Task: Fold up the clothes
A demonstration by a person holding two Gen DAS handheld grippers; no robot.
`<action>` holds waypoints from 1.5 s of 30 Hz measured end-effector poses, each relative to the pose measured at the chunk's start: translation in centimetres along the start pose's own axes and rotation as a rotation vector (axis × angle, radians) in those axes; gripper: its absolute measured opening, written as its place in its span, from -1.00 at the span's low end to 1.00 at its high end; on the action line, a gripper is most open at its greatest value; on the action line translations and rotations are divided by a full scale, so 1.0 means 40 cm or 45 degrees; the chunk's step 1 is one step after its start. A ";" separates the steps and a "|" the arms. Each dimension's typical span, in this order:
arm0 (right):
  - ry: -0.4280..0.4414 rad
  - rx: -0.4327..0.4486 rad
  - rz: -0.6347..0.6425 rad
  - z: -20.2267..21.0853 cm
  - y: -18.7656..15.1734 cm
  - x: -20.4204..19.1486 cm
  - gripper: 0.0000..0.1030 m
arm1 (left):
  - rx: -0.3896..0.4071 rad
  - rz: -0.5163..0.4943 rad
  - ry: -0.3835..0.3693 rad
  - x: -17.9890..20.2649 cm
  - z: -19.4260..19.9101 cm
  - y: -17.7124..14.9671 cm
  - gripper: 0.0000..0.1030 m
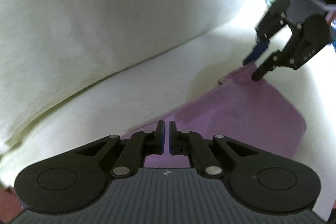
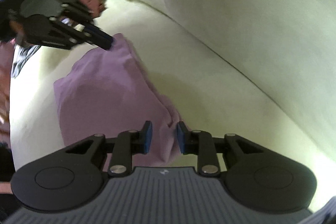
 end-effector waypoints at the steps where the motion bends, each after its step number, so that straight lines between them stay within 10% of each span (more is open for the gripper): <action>1: -0.003 -0.002 0.019 -0.001 0.009 -0.002 -0.55 | -0.005 -0.010 -0.005 0.007 -0.004 0.000 -1.00; 22: 0.053 -0.151 0.069 -0.050 0.040 0.005 -0.98 | 0.012 -0.143 -0.012 0.021 -0.028 0.045 -0.99; 36: -0.030 0.041 -0.086 0.024 -0.013 0.078 -0.99 | 0.046 -0.111 0.022 0.015 -0.011 0.009 -0.98; 45: 0.029 0.011 -0.007 0.027 0.017 0.062 -0.50 | 0.056 -0.106 0.015 0.028 0.041 0.004 -0.95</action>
Point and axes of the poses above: each gripper's, at about its wrist camera, not at the fingertips, and z roughly against the way its jaws point, x to its right, y to its top, the point moved 7 cm from there along -z, roughly the way its jaws point, and after that the axes turned 13 degrees about -x, right-handed, at the moved point
